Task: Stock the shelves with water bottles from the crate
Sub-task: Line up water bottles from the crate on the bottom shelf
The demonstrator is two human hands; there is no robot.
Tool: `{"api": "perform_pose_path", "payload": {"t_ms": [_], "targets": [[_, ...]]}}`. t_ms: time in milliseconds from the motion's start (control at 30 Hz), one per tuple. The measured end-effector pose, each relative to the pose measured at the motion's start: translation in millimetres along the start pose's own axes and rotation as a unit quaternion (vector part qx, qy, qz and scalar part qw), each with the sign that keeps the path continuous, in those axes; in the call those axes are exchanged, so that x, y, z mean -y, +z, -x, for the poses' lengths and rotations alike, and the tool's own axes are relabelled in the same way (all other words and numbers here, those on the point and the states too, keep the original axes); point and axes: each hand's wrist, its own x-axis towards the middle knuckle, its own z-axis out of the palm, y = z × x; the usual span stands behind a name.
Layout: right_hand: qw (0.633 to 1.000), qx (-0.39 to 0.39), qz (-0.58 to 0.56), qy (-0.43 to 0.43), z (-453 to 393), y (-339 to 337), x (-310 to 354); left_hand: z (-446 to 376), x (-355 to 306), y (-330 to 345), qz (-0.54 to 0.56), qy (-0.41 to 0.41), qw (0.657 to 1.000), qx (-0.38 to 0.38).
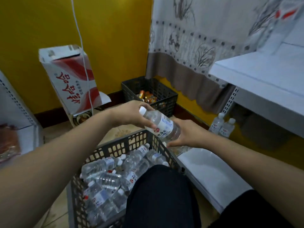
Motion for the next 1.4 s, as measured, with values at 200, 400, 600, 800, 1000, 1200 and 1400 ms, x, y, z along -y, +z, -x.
{"api": "perform_pose_path", "payload": {"t_ms": [200, 400, 600, 800, 1000, 1200, 1400], "targets": [[0.990, -0.069, -0.108, 0.063, 54.9, -37.3, 16.2, 12.5, -35.5, 24.9, 0.283, 0.009, 0.959, -0.032], [0.978, -0.099, -0.141, 0.114, 104.3, -53.7, 18.1, 20.3, -70.5, 61.7, 0.370, 0.033, 0.928, 0.031], [0.973, -0.125, -0.158, 0.116, 141.0, -90.2, 14.9, 14.8, -100.0, 83.1, 0.350, 0.054, 0.935, 0.027], [0.967, -0.179, -0.103, 0.150, 144.5, -117.6, 22.2, 3.9, -118.2, 109.4, 0.190, 0.084, 0.976, 0.073], [0.947, -0.173, -0.082, 0.257, 132.8, -95.3, -6.7, -31.0, -107.3, 153.1, 0.154, 0.087, 0.975, 0.132], [0.920, -0.197, -0.160, 0.298, 135.7, -74.3, -63.8, -81.3, -93.3, 201.2, 0.078, 0.117, 0.978, 0.152], [0.850, -0.280, -0.248, 0.370, 133.1, -74.1, -139.0, -154.8, -77.0, 242.0, -0.009, 0.043, 0.962, 0.268]]}}
